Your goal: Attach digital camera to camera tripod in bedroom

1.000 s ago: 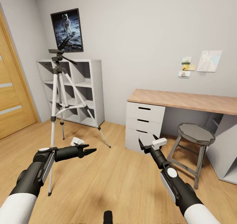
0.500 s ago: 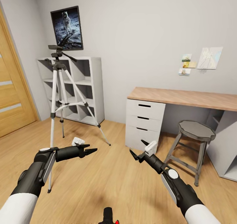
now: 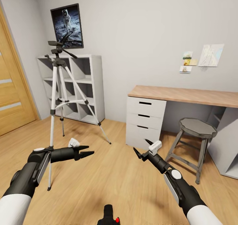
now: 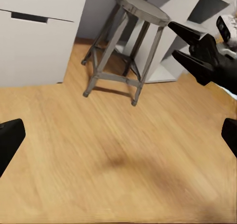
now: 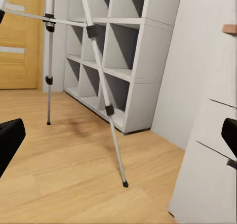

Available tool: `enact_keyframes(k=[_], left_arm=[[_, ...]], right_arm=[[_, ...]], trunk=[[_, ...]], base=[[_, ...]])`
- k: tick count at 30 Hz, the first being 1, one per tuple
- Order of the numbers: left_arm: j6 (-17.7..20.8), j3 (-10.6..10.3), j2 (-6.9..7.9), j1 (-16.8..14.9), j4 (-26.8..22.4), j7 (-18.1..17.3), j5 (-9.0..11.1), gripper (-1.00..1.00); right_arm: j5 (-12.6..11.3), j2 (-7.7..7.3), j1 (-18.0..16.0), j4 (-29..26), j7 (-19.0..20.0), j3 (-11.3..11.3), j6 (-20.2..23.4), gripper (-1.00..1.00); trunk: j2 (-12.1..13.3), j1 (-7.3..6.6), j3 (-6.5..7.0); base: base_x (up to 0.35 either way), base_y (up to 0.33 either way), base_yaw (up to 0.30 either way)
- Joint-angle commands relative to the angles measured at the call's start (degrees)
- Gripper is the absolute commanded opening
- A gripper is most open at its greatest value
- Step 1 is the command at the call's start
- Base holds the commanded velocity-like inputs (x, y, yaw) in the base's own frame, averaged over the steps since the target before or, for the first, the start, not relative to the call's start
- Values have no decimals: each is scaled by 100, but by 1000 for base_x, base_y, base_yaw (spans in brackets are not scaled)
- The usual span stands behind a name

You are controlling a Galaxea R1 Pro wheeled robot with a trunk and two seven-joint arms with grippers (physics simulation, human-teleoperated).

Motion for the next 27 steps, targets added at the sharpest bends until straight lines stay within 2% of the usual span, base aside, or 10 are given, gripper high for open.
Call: enact_keyframes(k=[1, 4, 8, 27], left_arm=[[56, 5, 27, -3, -3, -164, 5, 100], [42, 32, 94, -3, -6, -576, 5, 100], [31, 105, 126, -3, 5, -828, 5, 100], [16, 113, 108, -3, 17, -881, 2, 100]], right_arm=[[-14, -5, -4, 3, 4, -6, -17, 100], [-14, -6, -4, 3, -4, -45, -17, 100], [-20, -1, -4, 2, -9, -72, -16, 100], [-23, 1, -4, 3, -11, -74, -9, 100]], trunk=[[-44, 21, -24], [-164, 87, -78], [-247, 136, -158], [-273, 185, -579]], base=[[0, 0, 0], [0, 0, 0], [0, 0, 0], [0, 0, 0]])
